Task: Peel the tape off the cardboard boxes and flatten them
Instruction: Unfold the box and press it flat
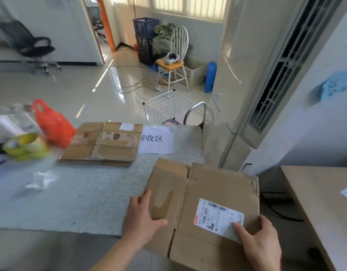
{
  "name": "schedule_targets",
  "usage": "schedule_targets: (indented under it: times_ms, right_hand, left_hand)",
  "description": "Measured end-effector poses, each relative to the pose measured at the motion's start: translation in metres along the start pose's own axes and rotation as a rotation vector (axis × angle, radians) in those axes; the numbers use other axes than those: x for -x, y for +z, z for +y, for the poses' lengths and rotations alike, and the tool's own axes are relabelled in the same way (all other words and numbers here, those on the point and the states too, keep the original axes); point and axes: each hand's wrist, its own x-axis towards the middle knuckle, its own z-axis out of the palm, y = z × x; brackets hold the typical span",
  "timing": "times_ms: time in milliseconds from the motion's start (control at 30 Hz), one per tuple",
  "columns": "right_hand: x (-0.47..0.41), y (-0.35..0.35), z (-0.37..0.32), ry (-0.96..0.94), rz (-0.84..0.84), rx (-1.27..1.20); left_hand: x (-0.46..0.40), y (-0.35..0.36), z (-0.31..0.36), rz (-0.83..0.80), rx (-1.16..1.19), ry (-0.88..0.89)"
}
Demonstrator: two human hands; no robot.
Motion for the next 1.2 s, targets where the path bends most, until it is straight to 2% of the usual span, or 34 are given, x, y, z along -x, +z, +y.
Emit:
schedule_targets:
  times_ms: [167, 433, 700, 933, 1033, 1200]
  right_hand:
    - [-0.008, 0.043, -0.039, -0.157, -0.112, 0.039]
    - [-0.018, 0.12, -0.129, -0.321, -0.163, 0.096]
    - [-0.04, 0.227, -0.235, -0.368, -0.204, 0.044]
    - [-0.064, 0.332, -0.333, -0.405, -0.141, 0.093]
    - [-0.072, 0.374, -0.354, -0.402, -0.209, 0.192]
    - [-0.056, 0.431, -0.34, -0.398, -0.472, 0.404]
  left_hand:
    - [0.002, -0.032, -0.037, 0.098, 0.008, -0.128]
    - [-0.043, -0.089, -0.089, 0.218, 0.069, -0.211]
    - [-0.174, -0.16, -0.153, 0.221, 0.084, -0.211]
    - [-0.295, -0.227, -0.209, 0.221, 0.045, -0.184]
    - [-0.331, -0.242, -0.228, 0.163, -0.027, -0.229]
    - [-0.355, -0.222, -0.255, -0.091, -0.208, -0.232]
